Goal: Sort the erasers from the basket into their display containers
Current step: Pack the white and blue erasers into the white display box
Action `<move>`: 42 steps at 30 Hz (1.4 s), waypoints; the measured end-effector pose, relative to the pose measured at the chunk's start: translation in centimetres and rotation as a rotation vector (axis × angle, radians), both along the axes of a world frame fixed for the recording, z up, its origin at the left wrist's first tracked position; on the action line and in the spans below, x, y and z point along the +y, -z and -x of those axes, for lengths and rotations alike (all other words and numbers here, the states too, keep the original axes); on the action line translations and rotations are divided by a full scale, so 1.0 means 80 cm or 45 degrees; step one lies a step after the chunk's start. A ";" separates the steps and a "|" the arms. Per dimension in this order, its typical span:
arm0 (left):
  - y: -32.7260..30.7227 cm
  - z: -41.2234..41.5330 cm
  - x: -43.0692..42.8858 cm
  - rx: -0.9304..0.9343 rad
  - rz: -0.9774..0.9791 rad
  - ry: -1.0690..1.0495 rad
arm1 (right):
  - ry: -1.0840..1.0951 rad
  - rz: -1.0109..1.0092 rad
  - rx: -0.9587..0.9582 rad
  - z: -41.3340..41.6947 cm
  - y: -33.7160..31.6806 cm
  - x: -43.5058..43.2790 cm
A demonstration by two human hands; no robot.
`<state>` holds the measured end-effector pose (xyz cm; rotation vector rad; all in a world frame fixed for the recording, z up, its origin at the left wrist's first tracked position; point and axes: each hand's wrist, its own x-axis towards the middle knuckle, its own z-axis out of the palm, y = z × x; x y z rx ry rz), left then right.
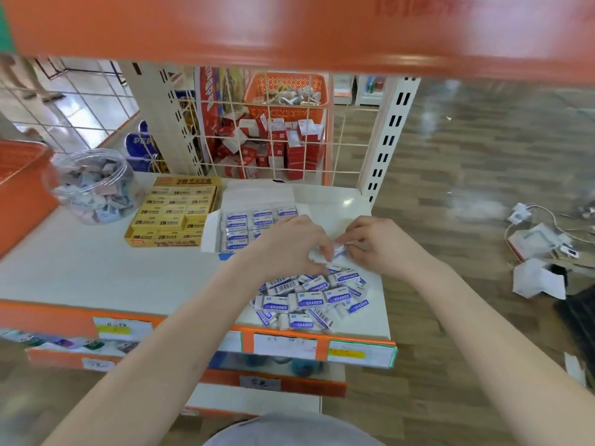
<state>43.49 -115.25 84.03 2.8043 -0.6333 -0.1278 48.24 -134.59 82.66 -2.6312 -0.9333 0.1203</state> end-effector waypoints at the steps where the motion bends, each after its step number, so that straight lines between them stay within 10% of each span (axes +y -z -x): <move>1: 0.001 0.002 -0.001 0.008 -0.036 -0.009 | 0.000 0.021 0.000 -0.001 0.002 0.001; 11: 0.000 -0.004 -0.028 0.032 -0.145 -0.087 | 0.044 0.025 -0.007 -0.003 0.017 -0.013; 23: -0.018 0.011 -0.005 -0.170 0.447 -0.460 | 0.017 -0.207 -0.133 -0.010 -0.009 -0.002; 42: -0.016 0.031 0.111 -0.146 0.237 -0.648 | -0.085 -0.095 -0.171 -0.022 -0.027 0.107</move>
